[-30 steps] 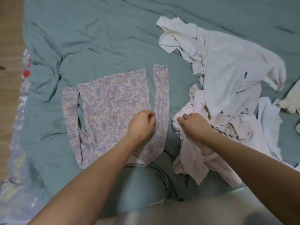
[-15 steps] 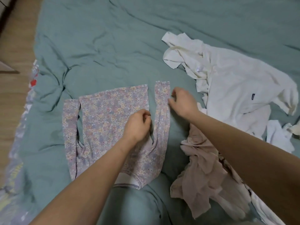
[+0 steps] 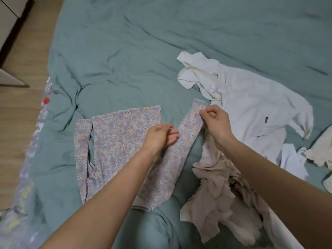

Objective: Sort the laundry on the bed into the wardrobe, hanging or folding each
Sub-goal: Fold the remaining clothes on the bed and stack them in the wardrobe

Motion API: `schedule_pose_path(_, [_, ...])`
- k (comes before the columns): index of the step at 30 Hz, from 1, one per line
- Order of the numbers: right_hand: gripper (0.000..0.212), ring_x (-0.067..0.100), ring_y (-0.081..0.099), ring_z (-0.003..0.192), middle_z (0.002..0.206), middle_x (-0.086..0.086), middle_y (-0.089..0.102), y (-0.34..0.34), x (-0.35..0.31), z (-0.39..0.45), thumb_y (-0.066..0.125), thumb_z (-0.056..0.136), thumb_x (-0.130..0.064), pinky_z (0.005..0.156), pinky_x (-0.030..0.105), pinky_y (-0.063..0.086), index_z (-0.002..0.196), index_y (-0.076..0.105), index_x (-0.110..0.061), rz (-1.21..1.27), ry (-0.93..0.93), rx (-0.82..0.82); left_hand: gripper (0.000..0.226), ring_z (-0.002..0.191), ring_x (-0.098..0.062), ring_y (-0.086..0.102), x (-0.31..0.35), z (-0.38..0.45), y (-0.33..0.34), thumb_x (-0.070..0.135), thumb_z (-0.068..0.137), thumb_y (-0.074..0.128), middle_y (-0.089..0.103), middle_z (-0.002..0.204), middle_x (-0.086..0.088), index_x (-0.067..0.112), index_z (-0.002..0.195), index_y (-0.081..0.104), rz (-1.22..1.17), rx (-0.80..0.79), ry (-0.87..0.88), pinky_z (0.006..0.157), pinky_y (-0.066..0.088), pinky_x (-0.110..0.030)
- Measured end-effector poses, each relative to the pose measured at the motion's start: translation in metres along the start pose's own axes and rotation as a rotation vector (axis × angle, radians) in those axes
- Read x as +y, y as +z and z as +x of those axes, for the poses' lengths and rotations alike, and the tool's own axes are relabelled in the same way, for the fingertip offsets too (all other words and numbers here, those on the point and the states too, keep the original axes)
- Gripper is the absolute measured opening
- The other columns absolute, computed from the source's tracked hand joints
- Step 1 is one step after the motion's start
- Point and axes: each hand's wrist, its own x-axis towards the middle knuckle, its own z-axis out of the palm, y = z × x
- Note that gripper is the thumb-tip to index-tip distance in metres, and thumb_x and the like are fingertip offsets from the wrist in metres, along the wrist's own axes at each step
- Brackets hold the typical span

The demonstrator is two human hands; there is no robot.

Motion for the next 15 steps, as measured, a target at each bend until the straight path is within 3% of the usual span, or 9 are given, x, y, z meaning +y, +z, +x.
schedule_pose_path(3, [0.019, 0.011, 0.05, 0.063, 0.068, 0.007, 0.055, -0.021, -0.022, -0.034, 0.066, 0.086, -0.004, 0.062, 0.022, 0.045, 0.071, 0.056, -0.011, 0.113, -0.018, -0.065, 0.026, 0.083, -0.019, 0.067, 0.018, -0.024, 0.028, 0.021, 0.103, 0.04, 0.067, 0.099, -0.015, 0.004, 0.1, 0.06, -0.107, -0.075, -0.099, 0.076, 0.056, -0.024])
schedule_pose_path(5, [0.019, 0.005, 0.057, 0.066, 0.072, 0.002, 0.06, -0.025, -0.034, -0.055, 0.069, 0.082, 0.001, 0.07, 0.018, 0.048, 0.071, 0.061, -0.012, 0.069, -0.091, -0.118, 0.032, 0.077, -0.019, 0.065, 0.028, -0.042, 0.036, 0.029, 0.104, 0.039, 0.067, 0.091, -0.012, 0.006, 0.094, 0.06, -0.128, -0.101, -0.122, 0.074, 0.056, -0.026])
schedule_pose_path(7, [0.021, -0.001, 0.06, 0.066, 0.075, -0.001, 0.066, -0.022, -0.041, -0.076, 0.069, 0.081, 0.004, 0.072, 0.014, 0.048, 0.071, 0.063, -0.014, -0.025, -0.169, -0.203, 0.035, 0.073, -0.019, 0.062, 0.033, -0.056, 0.034, 0.038, 0.101, 0.041, 0.066, 0.081, -0.009, 0.01, 0.091, 0.059, -0.138, -0.118, -0.139, 0.076, 0.054, -0.03])
schedule_pose_path(9, [0.017, 0.006, 0.067, 0.081, 0.095, 0.002, 0.072, -0.014, -0.041, -0.091, 0.069, 0.082, 0.001, 0.08, 0.019, 0.053, 0.075, 0.068, -0.014, -0.12, -0.199, -0.303, 0.034, 0.079, -0.022, 0.064, 0.037, -0.066, 0.025, 0.046, 0.096, 0.049, 0.069, 0.083, -0.007, 0.014, 0.094, 0.06, -0.12, -0.132, -0.149, 0.085, 0.054, -0.035])
schedule_pose_path(11, [0.009, 0.012, 0.069, 0.091, 0.11, 0.003, 0.07, -0.003, -0.04, -0.102, 0.069, 0.083, -0.001, 0.085, 0.02, 0.053, 0.084, 0.073, -0.009, -0.177, -0.21, -0.399, 0.025, 0.081, -0.022, 0.065, 0.037, -0.072, 0.009, 0.038, 0.094, 0.057, 0.069, 0.086, -0.007, 0.014, 0.095, 0.061, -0.058, -0.086, -0.134, 0.085, 0.056, -0.036])
schedule_pose_path(15, [0.015, 0.006, 0.067, 0.083, 0.096, -0.002, 0.072, 0.023, -0.05, -0.112, 0.063, 0.087, -0.003, 0.079, 0.011, 0.049, 0.092, 0.074, -0.012, -0.188, -0.259, -0.335, 0.013, 0.065, -0.016, 0.065, 0.033, -0.082, -0.036, 0.012, 0.097, 0.053, 0.065, 0.081, -0.012, 0.005, 0.089, 0.06, 0.019, 0.006, -0.033, 0.058, 0.058, -0.024])
